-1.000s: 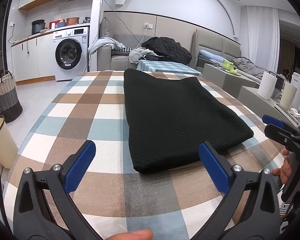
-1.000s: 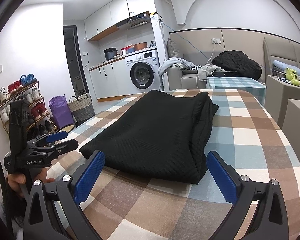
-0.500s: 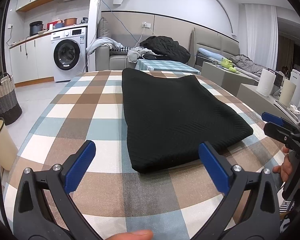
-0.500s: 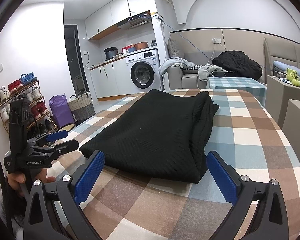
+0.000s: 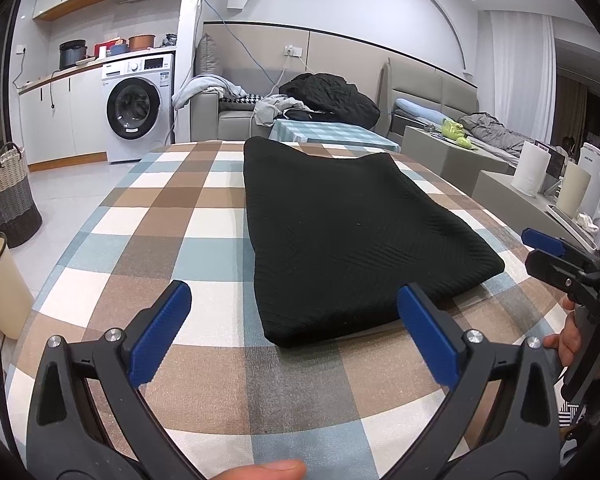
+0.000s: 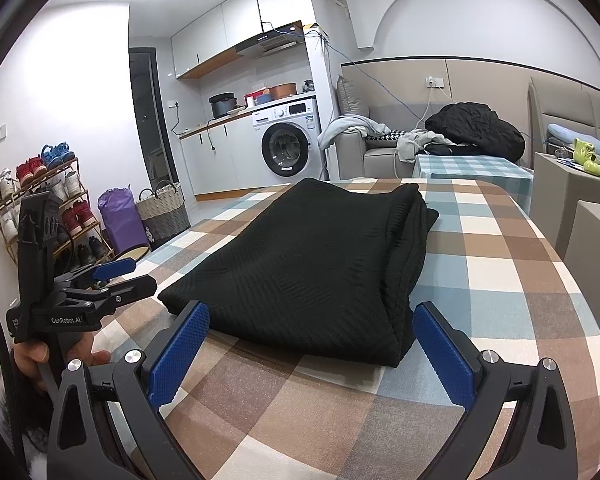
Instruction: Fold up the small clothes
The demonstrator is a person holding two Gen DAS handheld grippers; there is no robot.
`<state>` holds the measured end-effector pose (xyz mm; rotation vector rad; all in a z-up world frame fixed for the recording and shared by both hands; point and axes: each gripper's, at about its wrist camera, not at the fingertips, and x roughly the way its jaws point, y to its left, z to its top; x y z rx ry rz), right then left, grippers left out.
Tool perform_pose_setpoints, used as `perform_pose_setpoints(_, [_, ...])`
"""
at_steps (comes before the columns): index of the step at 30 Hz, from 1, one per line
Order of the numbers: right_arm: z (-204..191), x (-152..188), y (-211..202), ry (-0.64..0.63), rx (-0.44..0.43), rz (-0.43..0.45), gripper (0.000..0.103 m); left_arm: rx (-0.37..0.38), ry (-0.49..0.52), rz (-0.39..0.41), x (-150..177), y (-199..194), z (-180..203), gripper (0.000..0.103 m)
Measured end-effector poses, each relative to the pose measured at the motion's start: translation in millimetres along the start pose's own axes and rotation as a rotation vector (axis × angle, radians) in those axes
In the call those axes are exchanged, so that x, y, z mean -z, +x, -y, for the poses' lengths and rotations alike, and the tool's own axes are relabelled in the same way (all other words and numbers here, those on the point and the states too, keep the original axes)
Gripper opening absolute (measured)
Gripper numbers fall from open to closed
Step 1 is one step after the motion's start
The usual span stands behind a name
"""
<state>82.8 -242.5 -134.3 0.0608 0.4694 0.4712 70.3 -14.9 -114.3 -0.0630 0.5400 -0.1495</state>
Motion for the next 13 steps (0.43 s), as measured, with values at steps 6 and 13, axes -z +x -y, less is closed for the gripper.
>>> perform_pose_setpoints(6, [-0.8, 0.1, 1.3, -0.013, 0.001, -0.003, 0.103, -0.002, -0.002, 0.000, 0.2, 0.2, 0.9, 0.103])
perform_pose_setpoints(13, [-0.5, 0.3, 2.9, -0.015, 0.001, -0.005, 0.103, 0.004, -0.027, 0.003, 0.6, -1.0, -2.0, 0.103])
